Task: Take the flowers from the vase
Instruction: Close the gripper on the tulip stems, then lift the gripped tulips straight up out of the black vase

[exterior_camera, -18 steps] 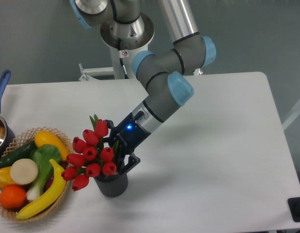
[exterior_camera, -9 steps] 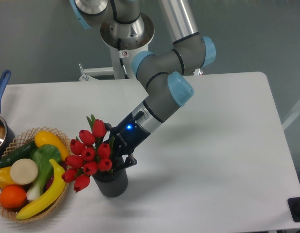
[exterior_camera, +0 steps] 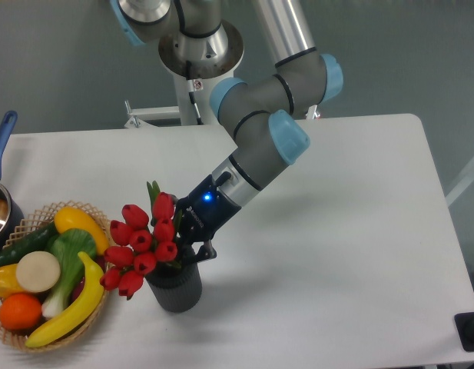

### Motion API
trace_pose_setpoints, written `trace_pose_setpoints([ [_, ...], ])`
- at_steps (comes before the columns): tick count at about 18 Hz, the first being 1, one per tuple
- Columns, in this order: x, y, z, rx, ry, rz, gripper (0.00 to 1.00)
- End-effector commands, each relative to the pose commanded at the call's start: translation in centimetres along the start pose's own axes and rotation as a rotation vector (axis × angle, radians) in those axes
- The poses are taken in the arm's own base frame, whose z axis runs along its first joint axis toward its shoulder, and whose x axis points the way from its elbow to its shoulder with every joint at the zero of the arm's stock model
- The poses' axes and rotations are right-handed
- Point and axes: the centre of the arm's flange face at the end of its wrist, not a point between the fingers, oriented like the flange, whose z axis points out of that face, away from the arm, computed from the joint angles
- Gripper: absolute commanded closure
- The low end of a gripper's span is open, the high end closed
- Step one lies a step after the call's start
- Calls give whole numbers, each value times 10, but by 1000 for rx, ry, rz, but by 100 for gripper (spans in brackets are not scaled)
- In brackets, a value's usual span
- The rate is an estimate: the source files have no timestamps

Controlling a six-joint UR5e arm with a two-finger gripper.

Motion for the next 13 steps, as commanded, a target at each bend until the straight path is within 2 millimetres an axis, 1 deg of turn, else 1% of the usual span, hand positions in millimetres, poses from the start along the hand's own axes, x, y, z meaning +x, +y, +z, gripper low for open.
trace_pose_setpoints([
  [5, 4, -22, -23, 64, -18, -31, 62],
  [6, 5, -27, -31, 69, -29, -42, 62],
  [7, 4, -29, -36, 73, -37, -53, 62],
  [9, 4, -37, -42, 100, -37, -59, 62],
  [13, 3, -51, -48, 131, -34, -57, 62],
])
